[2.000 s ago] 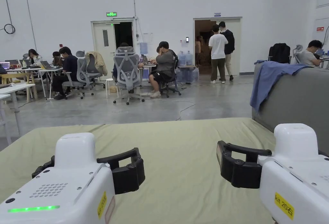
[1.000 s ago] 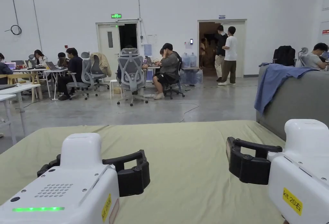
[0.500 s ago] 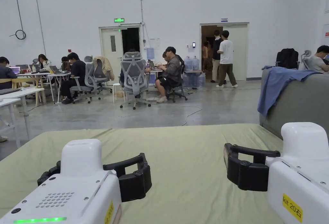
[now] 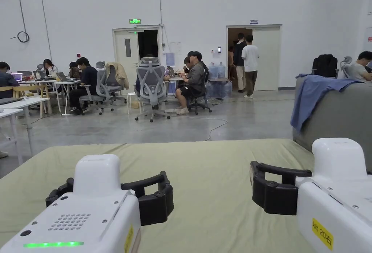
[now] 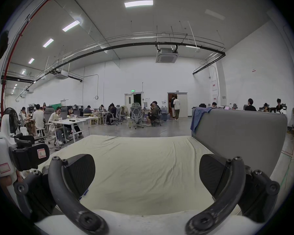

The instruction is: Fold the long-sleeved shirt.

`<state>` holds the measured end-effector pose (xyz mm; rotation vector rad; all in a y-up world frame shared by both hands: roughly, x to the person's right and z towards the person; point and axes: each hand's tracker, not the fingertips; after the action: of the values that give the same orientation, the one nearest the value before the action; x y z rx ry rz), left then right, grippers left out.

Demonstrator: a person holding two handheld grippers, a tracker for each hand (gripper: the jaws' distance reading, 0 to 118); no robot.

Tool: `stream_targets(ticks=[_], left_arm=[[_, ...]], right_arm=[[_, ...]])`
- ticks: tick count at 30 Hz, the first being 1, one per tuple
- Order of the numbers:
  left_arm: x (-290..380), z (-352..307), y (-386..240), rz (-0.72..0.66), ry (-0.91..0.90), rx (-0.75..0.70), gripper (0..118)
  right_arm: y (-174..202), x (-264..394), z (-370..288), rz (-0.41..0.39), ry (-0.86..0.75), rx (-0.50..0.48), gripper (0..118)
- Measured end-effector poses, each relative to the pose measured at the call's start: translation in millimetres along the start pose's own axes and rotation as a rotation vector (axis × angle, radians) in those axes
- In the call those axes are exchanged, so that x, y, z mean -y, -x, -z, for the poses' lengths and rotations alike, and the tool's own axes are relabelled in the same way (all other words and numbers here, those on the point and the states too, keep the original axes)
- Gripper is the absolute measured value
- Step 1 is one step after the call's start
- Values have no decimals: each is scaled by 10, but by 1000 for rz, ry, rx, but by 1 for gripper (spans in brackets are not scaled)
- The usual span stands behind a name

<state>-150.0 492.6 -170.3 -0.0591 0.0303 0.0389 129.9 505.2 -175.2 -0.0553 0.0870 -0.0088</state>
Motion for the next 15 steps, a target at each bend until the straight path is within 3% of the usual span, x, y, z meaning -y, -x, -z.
stream_targets(ticks=[7, 15], left_arm=[[9, -10, -37, 36, -12, -30, 118], [29, -10, -68, 79, -13, -36, 118]], right_arm=[[26, 1, 4, 27, 5, -8, 118], [70, 42, -15, -13, 16, 18, 118]])
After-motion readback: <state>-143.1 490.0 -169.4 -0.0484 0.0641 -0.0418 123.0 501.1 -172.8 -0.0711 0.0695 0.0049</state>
